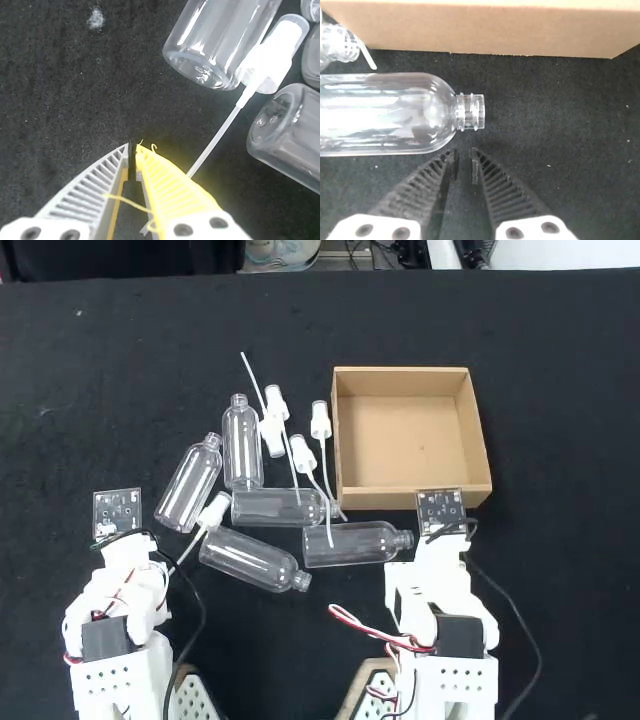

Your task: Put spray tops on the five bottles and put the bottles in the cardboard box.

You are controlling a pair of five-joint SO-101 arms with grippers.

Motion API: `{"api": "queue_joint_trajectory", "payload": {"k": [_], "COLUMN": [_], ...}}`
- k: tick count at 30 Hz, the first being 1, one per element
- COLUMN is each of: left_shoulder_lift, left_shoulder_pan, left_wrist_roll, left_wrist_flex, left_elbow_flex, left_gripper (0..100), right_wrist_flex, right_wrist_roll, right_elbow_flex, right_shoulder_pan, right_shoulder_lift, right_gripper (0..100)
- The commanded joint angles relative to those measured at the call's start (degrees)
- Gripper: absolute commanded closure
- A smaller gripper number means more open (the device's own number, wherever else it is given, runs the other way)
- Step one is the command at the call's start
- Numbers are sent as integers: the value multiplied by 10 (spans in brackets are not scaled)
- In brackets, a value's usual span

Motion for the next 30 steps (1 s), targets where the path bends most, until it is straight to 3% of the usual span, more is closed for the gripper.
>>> {"api": "queue_joint_trajectory", "payload": {"k": [1,21,27,30], "left_shoulder_lift": [3,4,4,4], "left_shoulder_pan": [7,3,1,1], "left_wrist_roll": [4,3,2,1], "left_wrist_flex": [3,3,0,0], "left_elbow_flex": [11,11,11,8], "left_gripper": [970,970,970,970], "right_wrist_flex": [4,4,-50,-80], "right_wrist_roll": [4,4,6,69], "right_elbow_flex": [-4,-4,-5,-5], "right_shoulder_pan": [5,9,5,5], "right_shoulder_lift": [-56,-56,-56,-56], "right_gripper": [986,984,983,983]}}
